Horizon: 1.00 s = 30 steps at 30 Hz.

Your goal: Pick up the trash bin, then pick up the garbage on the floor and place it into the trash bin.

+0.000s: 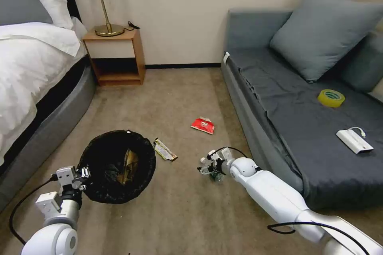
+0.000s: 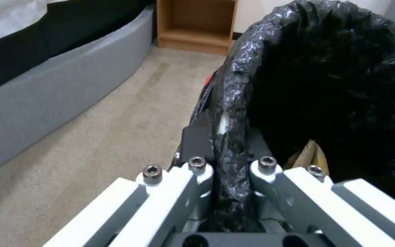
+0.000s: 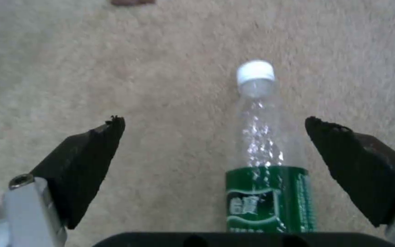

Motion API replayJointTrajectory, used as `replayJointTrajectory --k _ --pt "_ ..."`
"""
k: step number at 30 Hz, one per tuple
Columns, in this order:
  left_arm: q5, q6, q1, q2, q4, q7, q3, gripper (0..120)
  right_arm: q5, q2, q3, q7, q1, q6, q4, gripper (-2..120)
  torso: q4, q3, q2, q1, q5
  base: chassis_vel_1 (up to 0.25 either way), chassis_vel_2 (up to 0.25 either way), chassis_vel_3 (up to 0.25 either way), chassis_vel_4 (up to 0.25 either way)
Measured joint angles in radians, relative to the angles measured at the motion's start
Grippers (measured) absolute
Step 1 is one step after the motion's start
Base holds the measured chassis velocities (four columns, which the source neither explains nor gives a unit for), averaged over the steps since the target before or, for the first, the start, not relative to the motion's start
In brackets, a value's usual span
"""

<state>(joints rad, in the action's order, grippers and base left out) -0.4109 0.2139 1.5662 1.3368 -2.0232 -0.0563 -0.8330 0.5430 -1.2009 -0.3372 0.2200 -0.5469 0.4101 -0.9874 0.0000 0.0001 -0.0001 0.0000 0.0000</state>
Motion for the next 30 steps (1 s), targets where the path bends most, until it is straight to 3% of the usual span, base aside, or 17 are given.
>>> replayJointTrajectory --k 10,24,30 --pt "0.004 0.002 -0.003 0.001 0.013 0.02 -0.002 4 -0.092 -0.047 0.028 0.065 0.033 -0.012 0.182 100 -0.0001 0.0 0.0 0.0 0.0 0.0 0.0 0.0 0.0" --pt "0.005 0.002 -0.008 0.0 0.024 0.025 -0.002 4 -0.158 -0.064 0.034 0.08 0.006 0.001 0.206 100 0.0 0.0 0.0 0.0 0.0 0.0 0.0 0.0 0.0" --pt "0.005 0.002 -0.009 -0.001 0.029 0.022 -0.007 4 -0.168 -0.064 0.037 0.08 -0.002 0.005 0.202 79 0.0 0.0 0.0 0.0 0.0 0.0 0.0 0.0 0.0"
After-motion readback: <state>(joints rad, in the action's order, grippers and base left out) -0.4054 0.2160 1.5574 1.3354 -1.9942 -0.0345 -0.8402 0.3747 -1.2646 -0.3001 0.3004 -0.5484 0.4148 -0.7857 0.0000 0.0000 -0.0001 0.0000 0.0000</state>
